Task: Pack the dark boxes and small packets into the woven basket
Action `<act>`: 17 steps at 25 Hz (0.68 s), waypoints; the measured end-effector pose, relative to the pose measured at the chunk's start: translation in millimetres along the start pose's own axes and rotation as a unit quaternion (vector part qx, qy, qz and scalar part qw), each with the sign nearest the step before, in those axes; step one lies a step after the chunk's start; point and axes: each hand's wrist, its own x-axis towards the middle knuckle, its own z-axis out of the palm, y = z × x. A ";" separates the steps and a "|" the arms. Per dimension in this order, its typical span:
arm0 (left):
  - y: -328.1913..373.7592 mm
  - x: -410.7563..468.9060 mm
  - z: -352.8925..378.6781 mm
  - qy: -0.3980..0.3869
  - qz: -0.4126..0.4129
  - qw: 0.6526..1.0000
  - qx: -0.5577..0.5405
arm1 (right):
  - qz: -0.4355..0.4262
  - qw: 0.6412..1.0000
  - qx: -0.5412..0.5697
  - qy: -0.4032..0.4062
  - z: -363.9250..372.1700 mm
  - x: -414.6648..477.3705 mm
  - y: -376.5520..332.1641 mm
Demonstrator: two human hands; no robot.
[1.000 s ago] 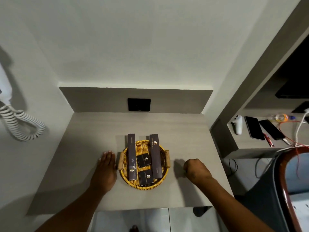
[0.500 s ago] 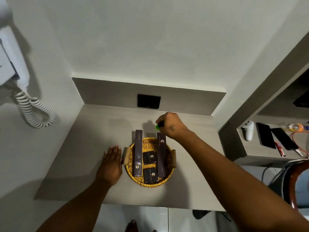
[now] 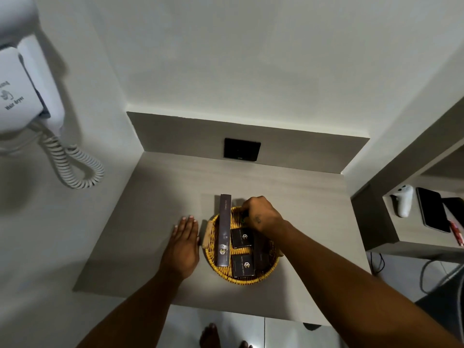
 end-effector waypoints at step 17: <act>0.2 3.7 3.4 0.010 0.002 1.000 -0.014 | 0.004 1.000 0.012 0.006 -3.9 -1.8 -0.6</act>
